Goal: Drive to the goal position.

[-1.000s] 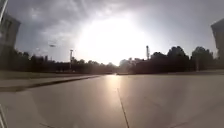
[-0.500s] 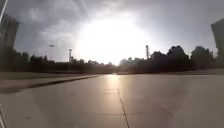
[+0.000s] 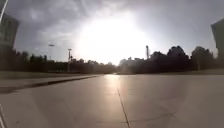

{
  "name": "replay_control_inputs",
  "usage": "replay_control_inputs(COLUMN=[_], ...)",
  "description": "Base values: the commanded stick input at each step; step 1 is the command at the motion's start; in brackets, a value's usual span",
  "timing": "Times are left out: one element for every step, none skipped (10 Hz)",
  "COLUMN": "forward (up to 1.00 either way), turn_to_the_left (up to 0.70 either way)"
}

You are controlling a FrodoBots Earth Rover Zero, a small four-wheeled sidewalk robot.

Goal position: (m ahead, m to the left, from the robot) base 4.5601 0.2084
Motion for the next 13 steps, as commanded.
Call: replay_control_inputs(forward=[0.51, 0.64, 0.65, 0.67, 0.68, 0.57, 0.59, 0.59, 0.6, 0.59, 0.44, 0.46, 0.46], turn_to_the_left=[0.0, 0.0, 0.0, 0.0, 0.0, 0.0, 0.0, 0.0, 0.0, 0.03, 0.44, 0.46, 0.46])
